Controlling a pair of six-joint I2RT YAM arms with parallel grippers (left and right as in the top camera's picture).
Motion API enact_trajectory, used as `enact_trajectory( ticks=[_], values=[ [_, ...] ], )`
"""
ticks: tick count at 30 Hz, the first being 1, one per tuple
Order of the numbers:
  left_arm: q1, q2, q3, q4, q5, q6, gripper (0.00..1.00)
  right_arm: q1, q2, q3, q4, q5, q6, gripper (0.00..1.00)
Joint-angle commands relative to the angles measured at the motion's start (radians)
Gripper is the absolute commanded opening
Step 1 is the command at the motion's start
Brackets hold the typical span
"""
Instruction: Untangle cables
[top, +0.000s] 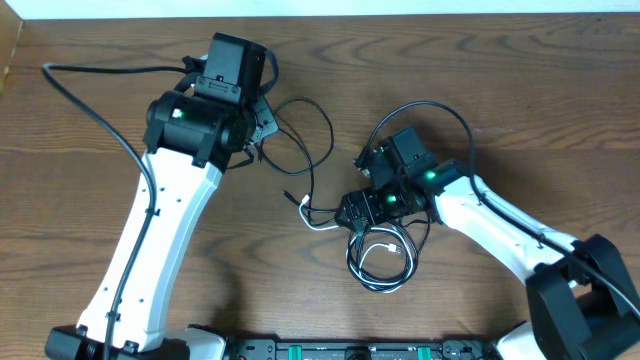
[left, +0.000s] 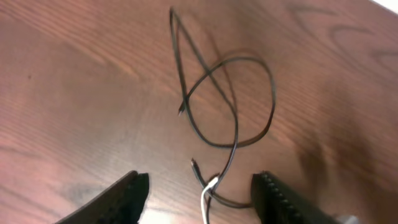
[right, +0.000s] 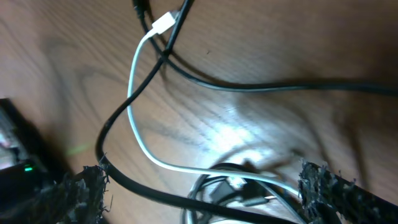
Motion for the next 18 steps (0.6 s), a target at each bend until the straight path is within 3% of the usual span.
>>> enact_trajectory(
  ticks=[1,11,18],
  values=[
    [0.003,0.003,0.012,-0.021,-0.012,0.006,0.65,0.007,-0.093,0.013,-0.001,0.072,-0.109,0.99],
    [0.003,0.002,0.011,-0.04,-0.009,0.005,0.74,0.072,-0.116,0.011,-0.091,0.085,-0.324,0.99],
    [0.003,0.002,0.012,-0.047,-0.01,0.006,0.79,0.146,-0.027,0.011,-0.071,0.35,-0.319,0.98]
  ],
)
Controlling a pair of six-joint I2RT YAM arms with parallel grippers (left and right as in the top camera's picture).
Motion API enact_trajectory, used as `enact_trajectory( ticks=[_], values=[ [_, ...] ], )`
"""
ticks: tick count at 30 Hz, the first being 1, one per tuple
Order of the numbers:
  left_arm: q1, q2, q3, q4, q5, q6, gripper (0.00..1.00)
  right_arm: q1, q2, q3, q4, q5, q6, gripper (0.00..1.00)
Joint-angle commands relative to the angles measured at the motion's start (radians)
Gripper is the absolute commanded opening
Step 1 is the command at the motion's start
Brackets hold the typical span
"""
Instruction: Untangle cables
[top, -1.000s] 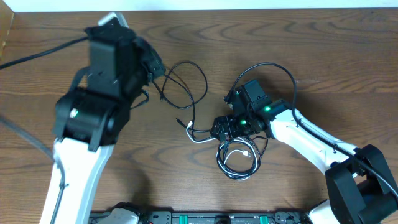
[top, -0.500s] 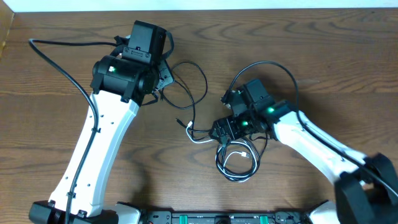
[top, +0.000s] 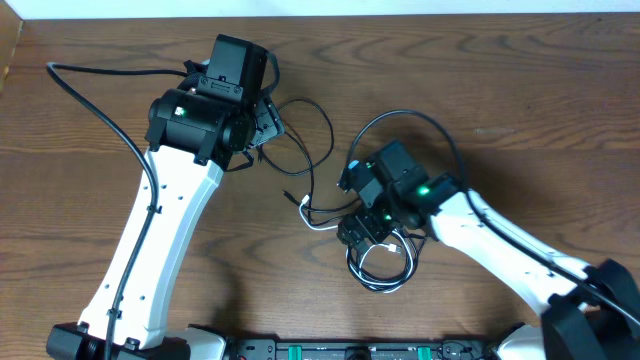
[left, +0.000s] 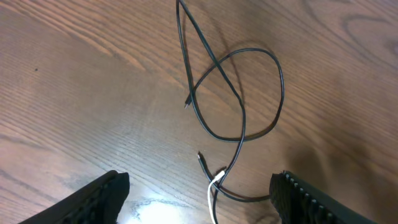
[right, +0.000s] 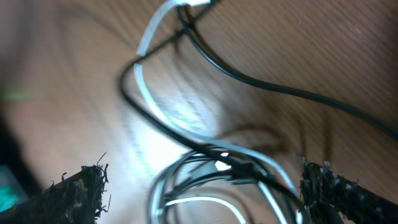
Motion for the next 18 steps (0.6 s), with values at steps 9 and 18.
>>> enact_trajectory(
  ticks=[9,18],
  values=[
    [0.003,-0.005,0.011,-0.014,-0.009,0.006,0.8,0.039,0.092,0.01,0.056,0.258,-0.008,0.25],
    [0.003,-0.005,0.011,-0.014,-0.009,0.006,0.8,0.039,-0.022,0.088,0.068,0.354,0.171,0.01]
  ],
)
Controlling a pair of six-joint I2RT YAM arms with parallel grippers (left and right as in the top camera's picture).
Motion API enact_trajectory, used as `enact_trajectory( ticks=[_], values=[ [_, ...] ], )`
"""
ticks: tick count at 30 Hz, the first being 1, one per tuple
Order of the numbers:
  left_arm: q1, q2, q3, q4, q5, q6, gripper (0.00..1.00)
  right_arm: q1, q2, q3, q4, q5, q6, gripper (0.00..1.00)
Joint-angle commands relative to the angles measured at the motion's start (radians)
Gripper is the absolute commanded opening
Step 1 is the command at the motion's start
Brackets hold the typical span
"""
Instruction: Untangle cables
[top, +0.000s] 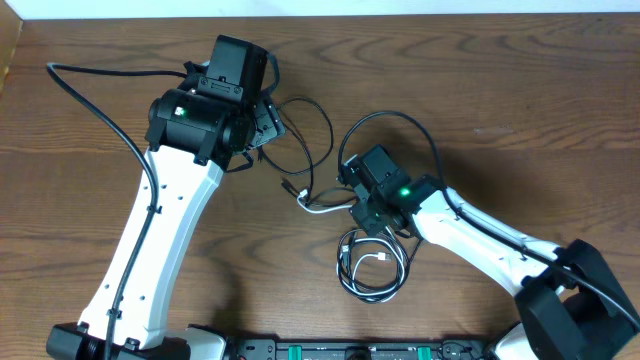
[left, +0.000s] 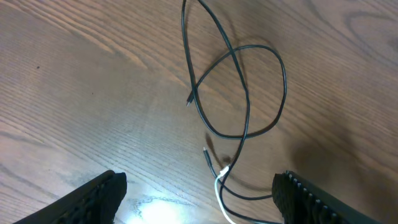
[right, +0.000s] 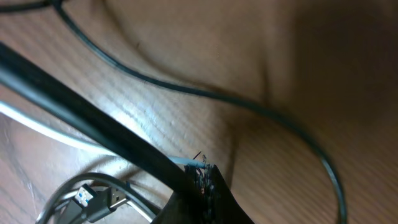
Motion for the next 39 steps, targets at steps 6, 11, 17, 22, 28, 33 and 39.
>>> enact_trajectory(
  ticks=[6,11,17,22,28,33,39],
  values=[
    [0.003,-0.005,0.005,-0.006,-0.01,0.006,0.8,0.004,-0.282,0.177,-0.041,0.118,0.098,0.01],
    [0.003,-0.005,0.004,-0.006,-0.01,0.006,0.81,0.004,-0.452,0.191,-0.007,0.182,0.098,0.01],
    [0.003,-0.005,0.004,-0.005,-0.009,0.006,0.81,0.004,-0.553,0.191,0.003,0.547,0.225,0.01],
    [0.003,-0.005,0.004,-0.006,-0.009,0.006,0.8,0.004,-0.549,0.191,0.038,0.566,0.377,0.01],
    [0.003,-0.005,0.004,-0.006,-0.009,0.006,0.8,0.004,-0.545,0.191,0.239,0.239,0.412,0.01],
    [0.003,-0.005,0.004,-0.006,-0.009,0.006,0.81,0.001,-0.536,0.191,0.349,0.31,0.412,0.02],
    [0.003,-0.005,0.004,-0.006,-0.009,0.006,0.8,0.0,-0.491,0.191,0.394,0.64,0.502,0.01]
  ],
)
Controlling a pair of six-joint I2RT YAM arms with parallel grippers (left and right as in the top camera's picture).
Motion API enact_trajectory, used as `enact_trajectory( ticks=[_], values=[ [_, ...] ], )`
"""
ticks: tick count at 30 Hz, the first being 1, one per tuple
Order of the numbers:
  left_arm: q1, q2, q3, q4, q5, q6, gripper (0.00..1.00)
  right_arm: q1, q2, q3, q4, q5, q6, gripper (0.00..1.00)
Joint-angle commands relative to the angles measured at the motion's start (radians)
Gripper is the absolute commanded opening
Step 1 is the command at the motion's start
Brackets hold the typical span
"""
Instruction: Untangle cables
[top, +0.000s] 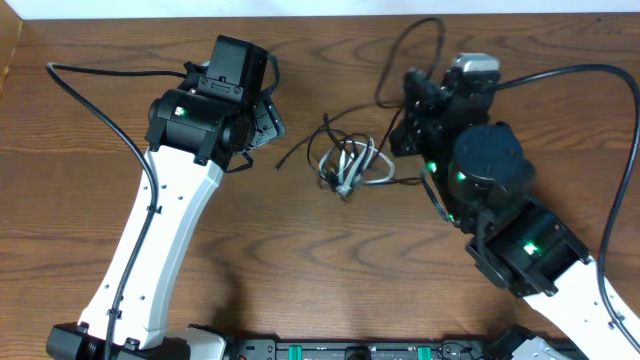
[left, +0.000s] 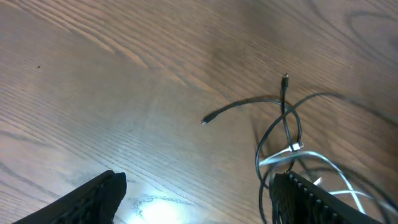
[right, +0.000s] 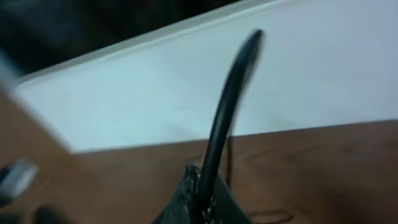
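The tangle of black and white cables (top: 346, 166) is bunched at the table's middle, and shows at the right of the left wrist view as the cable tangle (left: 292, 152). A loose black cable end (left: 204, 121) points left. My right gripper (top: 402, 125) is raised high and shut on a black cable (right: 225, 112), which runs up out of the right gripper (right: 202, 190). The cable loops above it (top: 420, 28). My left gripper (top: 264, 122) hangs open left of the tangle, the left gripper (left: 199, 190) holding nothing between its fingers (left: 93, 199).
Brown wooden table (top: 90, 200) with a white wall along its far edge (right: 311, 81). The left arm's own thick black supply cable (top: 90, 70) crosses the back left. The right arm's body (top: 500, 220) fills the right side of the overhead view.
My right gripper, then low at the table and shut on the black cable, is now raised high toward the back. The tangle has moved up-table and bunched together. The left arm stayed put.
My right gripper was first open over the white and black cables by the coil, and still open there a moment later. Then it was shut on a black cable at the table. Now it holds that cable high, and the spread loops are drawn into one bunch.
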Motion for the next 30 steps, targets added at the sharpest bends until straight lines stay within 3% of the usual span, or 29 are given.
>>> enact_trajectory(
  ticks=[1,7,10,15,21,26,30],
  values=[
    [0.003,-0.005,0.004,-0.003,-0.009,0.006,0.8,0.002,0.019,0.01,0.073,0.147,0.106,0.01],
    [0.003,-0.004,0.004,-0.005,-0.009,0.006,0.8,0.003,0.005,0.01,0.343,-0.062,0.124,0.02],
    [0.003,-0.004,0.004,-0.011,0.018,0.012,0.8,0.002,0.037,0.01,0.302,-0.063,0.125,0.01],
    [0.003,-0.004,0.004,0.01,0.262,0.148,0.8,0.002,0.12,0.01,0.225,-0.06,0.225,0.01],
    [0.003,-0.004,0.004,-0.003,0.47,0.37,0.8,-0.001,0.142,0.01,0.292,0.094,0.477,0.01],
    [0.003,-0.004,0.002,-0.014,0.606,0.512,0.8,-0.006,0.142,0.01,0.434,0.127,0.492,0.01],
    [0.002,-0.002,0.002,-0.014,0.621,0.53,0.8,-0.006,0.137,0.01,0.52,0.1,0.491,0.01]
  ],
)
